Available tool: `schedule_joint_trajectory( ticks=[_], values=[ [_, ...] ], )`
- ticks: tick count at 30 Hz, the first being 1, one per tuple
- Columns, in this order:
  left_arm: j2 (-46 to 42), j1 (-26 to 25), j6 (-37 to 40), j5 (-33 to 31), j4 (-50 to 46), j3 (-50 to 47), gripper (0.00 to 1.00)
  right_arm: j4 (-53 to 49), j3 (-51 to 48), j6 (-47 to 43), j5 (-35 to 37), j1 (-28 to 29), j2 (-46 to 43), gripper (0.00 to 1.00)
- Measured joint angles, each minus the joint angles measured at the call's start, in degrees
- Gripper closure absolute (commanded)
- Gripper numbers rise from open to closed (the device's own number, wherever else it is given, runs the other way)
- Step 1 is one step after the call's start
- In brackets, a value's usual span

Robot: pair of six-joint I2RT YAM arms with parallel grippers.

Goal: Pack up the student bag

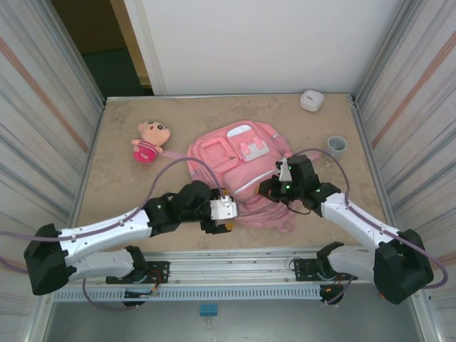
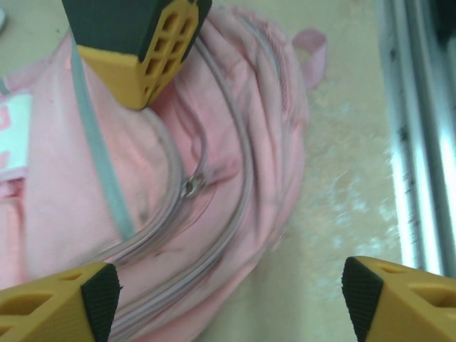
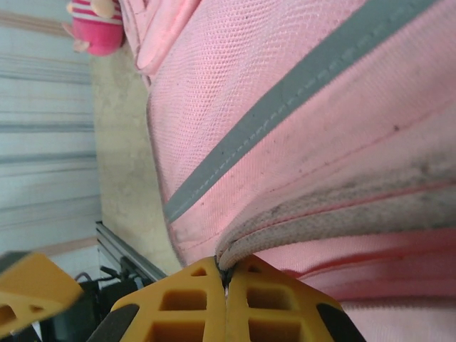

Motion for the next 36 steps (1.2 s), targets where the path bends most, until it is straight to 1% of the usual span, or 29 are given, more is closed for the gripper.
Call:
schedule_joint_trajectory(
  ticks=[4, 7, 8, 11, 13, 14, 15, 16, 17, 18, 19, 21, 22, 23, 25, 27, 31, 33, 36],
  values=[
    [4.44, 1.73, 8.76, -3.28, 0.37, 0.7, 0.14, -3.34, 1.22, -4.68, -3.63, -2.43, 0.02, 0.98],
    [9.38, 3.3, 12.98, -4.31, 2.27, 1.86, 0.15, -4.5, 1.57, -6.78, -5.4, -2.95, 0.5, 0.97],
    [10.99, 3.76, 14.08, -4.26, 3.15, 2.4, 0.2, -4.9, 1.79, -7.26, -5.7, -2.99, 0.72, 0.97],
    [14.58, 4.68, 16.13, -4.11, 6.69, 3.69, 0.28, -5.55, 2.56, -8.55, -6.6, -3.23, 1.22, 0.97],
    [16.2, 5.2, 17.0, -3.96, 9.51, 4.09, 0.38, -5.73, 3.02, -9.07, -6.93, -3.28, 1.44, 0.97],
    [16.83, 5.55, 17.35, -3.61, 10.86, 4.17, 0.45, -5.77, 3.19, -9.46, -6.97, -3.28, 1.51, 0.97],
    [17.29, 5.88, 17.22, -3.3, 11.87, 4.2, 0.58, -5.77, 3.28, -9.77, -7.02, -3.28, 1.53, 0.97],
    [17.77, 6.36, 17.35, -2.62, 12.66, 4.2, 0.74, -5.77, 3.32, -9.94, -7.1, -3.28, 1.53, 0.97],
    [18.21, 6.91, 17.4, -1.44, 12.72, 4.22, 0.84, -5.75, 3.34, -10.05, -7.08, -3.34, 1.53, 0.96],
    [18.73, 7.28, 17.55, -0.26, 12.52, 4.2, 0.94, -5.77, 3.45, -10.16, -7.13, -3.5, 1.53, 0.9],
    [19.26, 7.54, 17.84, 0.48, 12.59, 4.2, 1.0, -5.84, 3.61, -10.32, -7.17, -3.58, 1.53, 0.82],
    [19.78, 8.31, 18.23, 2.12, 12.83, 4.2, 1.0, -6.67, 4.26, -10.93, -6.91, -3.56, 1.29, 0.68],
    [19.76, 8.72, 18.05, 3.17, 12.74, 4.2, 1.0, -7.48, 4.57, -11.65, -6.49, -3.48, 0.59, 0.63],
    [19.69, 9.05, 17.77, 4.02, 12.74, 4.2, 1.0, -8.24, 4.72, -12.11, -5.95, -3.26, -0.42, 0.6],
    [19.37, 10.12, 15.98, 6.71, 12.35, 4.2, 1.0, -10.43, 4.83, -13.9, -1.05, -1.42, -4.74, 0.53],
    [18.86, 11.28, 13.81, 9.55, 12.09, 4.2, 1.0, -12.46, 4.79, -15.87, 4.81, 2.71, -10.58, 0.5],
    [18.4, 13.11, 9.64, 14.19, 12.0, 4.39, 1.0, -11.41, 2.01, -20.79, 15.96, 15.3, -22.01, 0.5],
    [18.4, 13.73, 7.89, 16.13, 11.67, 4.63, 1.0, -10.12, -0.17, -23.12, 19.8, 19.89, -23.82, 0.5],
    [18.43, 14.64, 4.96, 19.5, 10.97, 5.38, 1.0, -9.49, -1.6, -25.73, 24.3, 23.65, -21.16, 0.5]
  ],
)
